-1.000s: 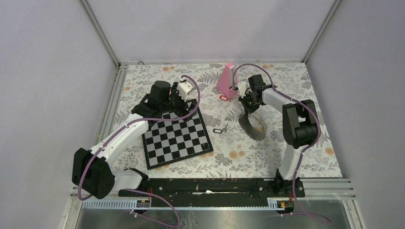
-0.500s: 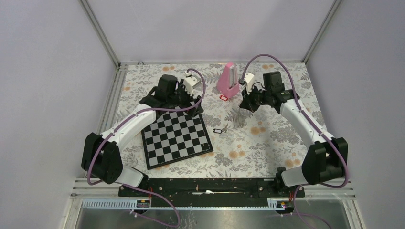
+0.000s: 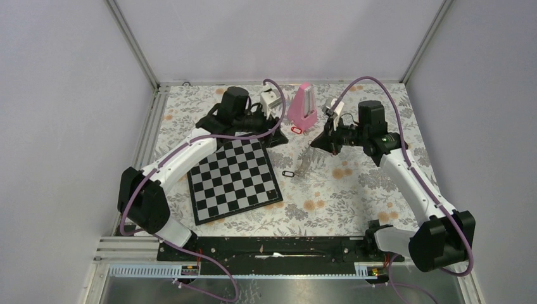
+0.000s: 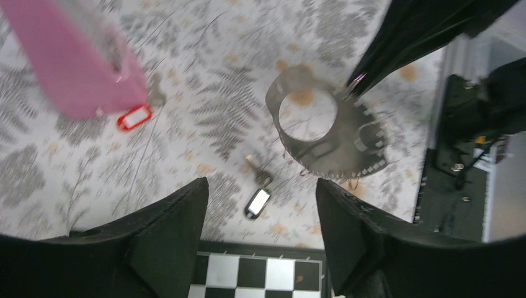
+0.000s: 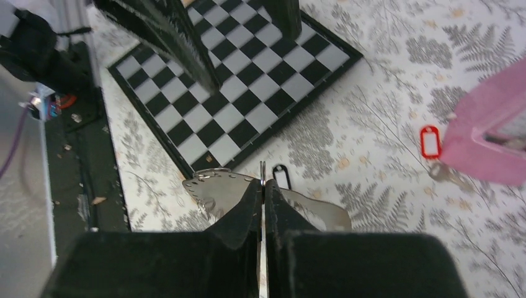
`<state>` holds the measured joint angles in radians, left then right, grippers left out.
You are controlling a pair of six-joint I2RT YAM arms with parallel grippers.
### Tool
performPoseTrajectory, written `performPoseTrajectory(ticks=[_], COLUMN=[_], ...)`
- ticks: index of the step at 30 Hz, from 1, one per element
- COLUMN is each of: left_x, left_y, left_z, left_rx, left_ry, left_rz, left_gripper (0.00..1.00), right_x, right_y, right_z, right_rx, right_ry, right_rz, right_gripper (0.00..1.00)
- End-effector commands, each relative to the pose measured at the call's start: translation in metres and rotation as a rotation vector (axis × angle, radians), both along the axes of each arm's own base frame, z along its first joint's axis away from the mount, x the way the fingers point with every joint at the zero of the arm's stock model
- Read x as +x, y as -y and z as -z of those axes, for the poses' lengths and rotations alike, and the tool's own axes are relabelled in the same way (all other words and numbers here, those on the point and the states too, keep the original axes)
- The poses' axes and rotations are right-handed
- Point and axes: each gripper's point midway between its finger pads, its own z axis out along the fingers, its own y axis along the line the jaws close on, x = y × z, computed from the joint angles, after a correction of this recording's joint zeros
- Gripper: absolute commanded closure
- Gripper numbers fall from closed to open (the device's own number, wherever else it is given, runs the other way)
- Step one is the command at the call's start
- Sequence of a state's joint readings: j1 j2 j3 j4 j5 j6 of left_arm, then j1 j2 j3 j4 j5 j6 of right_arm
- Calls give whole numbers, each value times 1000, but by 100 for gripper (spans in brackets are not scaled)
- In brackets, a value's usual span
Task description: Put the keys on the keyring
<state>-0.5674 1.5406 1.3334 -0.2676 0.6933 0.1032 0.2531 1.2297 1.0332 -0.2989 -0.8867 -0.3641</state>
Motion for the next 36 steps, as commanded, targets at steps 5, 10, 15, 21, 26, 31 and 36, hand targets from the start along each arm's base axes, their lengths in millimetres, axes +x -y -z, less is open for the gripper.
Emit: performPoseTrajectory(ticks=[5, 10, 15, 21, 26, 31, 36], left_x=[-41, -44, -47, -58, -59, -55, -53], left_y=[35, 36, 35, 38, 39, 43, 46], left_z=[-52, -38, -34, -30, -24, -26, -28], left_rx=[-150, -138, -139, -167, -171, -182, -188], left_ry=[86, 84, 129, 113, 122, 122, 114], left_rz=[301, 331, 364, 417, 421, 422, 425], left_gripper=[50, 54, 54, 57, 63, 68, 71], right_x=[-20, -26, -35, -36, -38, -40, -40], right_y=[-28, -32, -33, -34, -34, -34, -34], right_z=[-40, -48, -44, -44, -45, -43, -40], right_rx=[215, 261, 273, 284, 293, 301, 299], right_ry=[8, 16, 10, 8, 4, -5, -8], right_rz=[-152, -204, -237, -240, -248, -255, -253], right_gripper=[100, 100, 100, 100, 100, 100, 100])
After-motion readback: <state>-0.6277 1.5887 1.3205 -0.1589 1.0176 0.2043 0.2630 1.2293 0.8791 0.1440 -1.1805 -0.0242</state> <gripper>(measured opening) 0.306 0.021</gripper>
